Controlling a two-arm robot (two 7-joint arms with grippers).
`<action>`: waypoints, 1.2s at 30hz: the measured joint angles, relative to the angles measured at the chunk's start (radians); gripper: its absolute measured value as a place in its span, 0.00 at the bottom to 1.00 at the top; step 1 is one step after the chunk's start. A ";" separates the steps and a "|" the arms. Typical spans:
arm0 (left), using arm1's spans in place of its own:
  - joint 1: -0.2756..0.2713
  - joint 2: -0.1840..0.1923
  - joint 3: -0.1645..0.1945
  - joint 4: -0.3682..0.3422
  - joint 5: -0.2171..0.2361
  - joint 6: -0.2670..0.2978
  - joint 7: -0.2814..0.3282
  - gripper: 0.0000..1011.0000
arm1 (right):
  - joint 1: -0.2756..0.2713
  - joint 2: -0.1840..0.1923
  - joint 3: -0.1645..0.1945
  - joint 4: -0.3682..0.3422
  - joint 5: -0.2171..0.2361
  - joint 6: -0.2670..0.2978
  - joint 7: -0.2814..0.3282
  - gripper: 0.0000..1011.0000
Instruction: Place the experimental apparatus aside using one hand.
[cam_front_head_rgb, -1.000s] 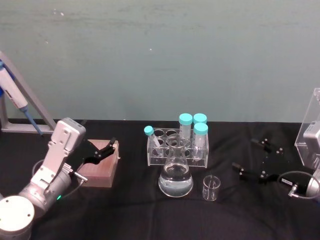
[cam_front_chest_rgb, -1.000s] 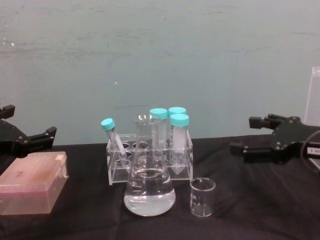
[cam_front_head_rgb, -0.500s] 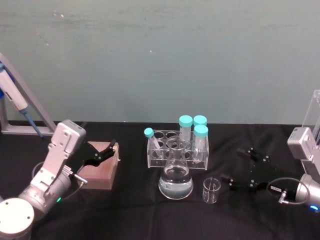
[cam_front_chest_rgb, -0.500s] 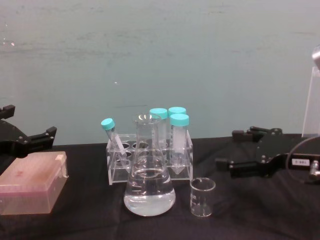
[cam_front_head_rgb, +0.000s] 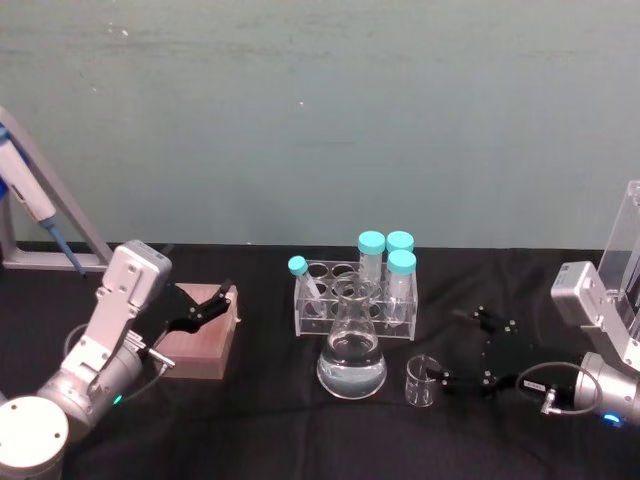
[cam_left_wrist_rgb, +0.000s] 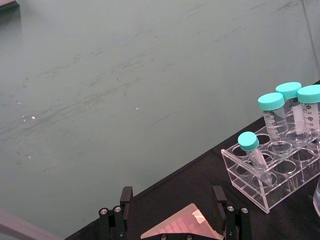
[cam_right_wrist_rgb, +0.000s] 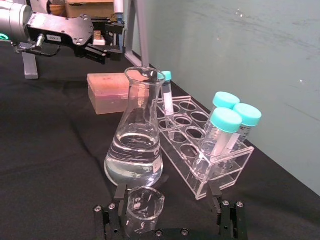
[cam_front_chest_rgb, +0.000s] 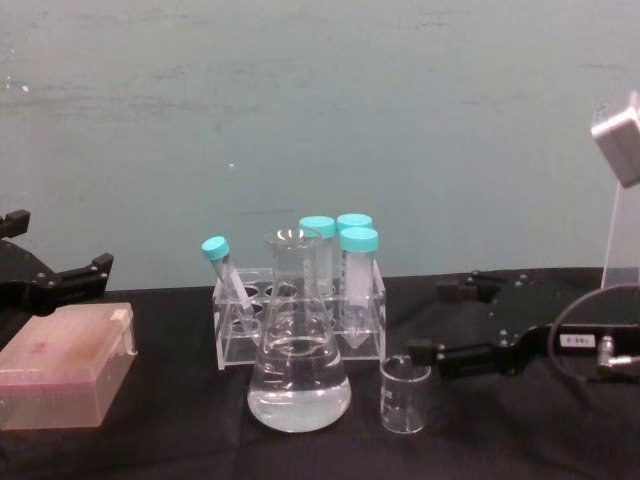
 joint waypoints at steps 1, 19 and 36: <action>0.000 0.000 0.000 0.000 0.000 0.000 0.000 0.99 | 0.002 -0.001 -0.003 0.003 0.001 -0.001 0.002 0.99; 0.000 0.000 0.000 0.000 0.000 0.000 0.000 0.99 | 0.043 -0.022 -0.072 0.079 0.001 -0.014 0.041 0.99; 0.000 0.000 0.000 0.000 0.000 0.000 0.000 0.99 | 0.076 -0.051 -0.092 0.150 -0.012 -0.039 0.047 0.99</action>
